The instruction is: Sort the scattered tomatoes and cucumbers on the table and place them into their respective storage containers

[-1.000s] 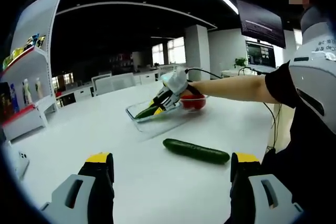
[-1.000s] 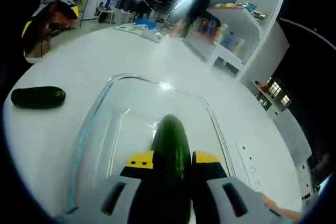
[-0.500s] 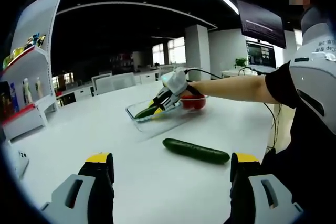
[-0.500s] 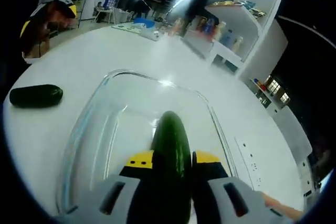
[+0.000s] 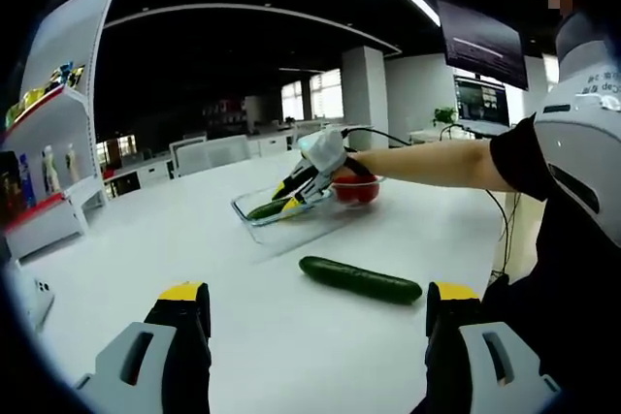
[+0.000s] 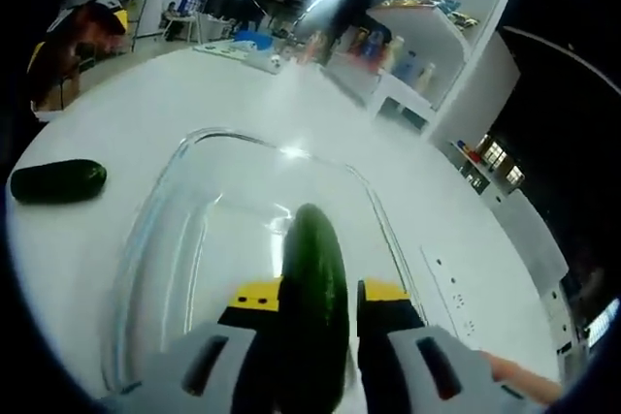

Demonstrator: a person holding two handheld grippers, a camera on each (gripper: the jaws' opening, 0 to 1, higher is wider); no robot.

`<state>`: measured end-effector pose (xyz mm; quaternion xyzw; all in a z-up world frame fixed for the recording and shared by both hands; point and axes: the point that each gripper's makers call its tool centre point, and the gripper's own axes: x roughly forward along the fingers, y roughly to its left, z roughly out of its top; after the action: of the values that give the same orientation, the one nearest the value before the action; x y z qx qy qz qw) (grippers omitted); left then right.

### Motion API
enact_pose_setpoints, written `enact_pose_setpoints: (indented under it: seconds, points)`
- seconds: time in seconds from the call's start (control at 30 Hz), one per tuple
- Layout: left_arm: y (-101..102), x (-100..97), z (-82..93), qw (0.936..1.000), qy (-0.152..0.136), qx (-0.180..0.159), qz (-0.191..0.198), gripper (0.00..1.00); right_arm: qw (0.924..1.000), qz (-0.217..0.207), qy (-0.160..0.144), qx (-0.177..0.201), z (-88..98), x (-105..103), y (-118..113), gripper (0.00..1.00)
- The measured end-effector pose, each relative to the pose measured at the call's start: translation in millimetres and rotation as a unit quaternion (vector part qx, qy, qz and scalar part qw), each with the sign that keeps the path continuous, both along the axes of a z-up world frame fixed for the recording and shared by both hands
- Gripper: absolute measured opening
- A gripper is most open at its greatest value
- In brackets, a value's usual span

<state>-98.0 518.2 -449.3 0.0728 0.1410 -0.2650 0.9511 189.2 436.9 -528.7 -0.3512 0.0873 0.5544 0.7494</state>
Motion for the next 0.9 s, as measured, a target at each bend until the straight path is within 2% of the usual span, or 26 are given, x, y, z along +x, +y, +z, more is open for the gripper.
enact_pose_setpoints:
  seconds: [0.3, 0.33, 0.43, 0.53, 0.6, 0.7, 0.83, 0.9]
  points:
    - [-3.7, -1.7, 3.8, 1.0, -0.004, 0.001, -0.003, 0.92, 0.9986, -0.023, 0.015, 0.045, 18.9, -0.2, -9.9, 0.35]
    - [-4.0, -1.9, 4.0, 1.0, -0.004, 0.001, -0.003, 0.92, 0.9975, -0.042, 0.024, 0.051, 20.3, 2.2, -13.0, 0.37]
    - [-4.9, -2.6, 5.2, 1.0, -0.005, 0.003, -0.003, 0.92, 0.9948, -0.069, 0.023, 0.07, 29.0, 3.3, -19.6, 0.41]
    - [-6.9, -3.2, 6.8, 1.0, -0.007, 0.004, -0.004, 0.92, 0.9889, -0.09, 0.044, 0.11, 42.9, 2.6, -27.5, 0.45]
    - [-9.4, -3.9, 8.5, 0.9999, -0.009, 0.005, -0.006, 0.92, 0.9843, -0.096, 0.063, 0.134, 51.6, 1.4, -32.6, 0.51]
    - [-12.4, -4.6, 10.5, 0.9999, -0.012, 0.006, -0.009, 0.92, 0.9807, -0.104, 0.07, 0.151, 61.3, -1.1, -42.4, 0.59]
    - [-15.8, -5.5, 11.9, 0.9998, -0.014, 0.006, -0.013, 0.92, 0.977, -0.107, 0.076, 0.168, 67.0, -14.8, -56.8, 0.81]
    - [-17.6, -5.9, 12.7, 0.9997, -0.016, 0.006, -0.015, 0.92, 0.9746, -0.109, 0.081, 0.178, 68.8, -23.0, -65.9, 0.82]
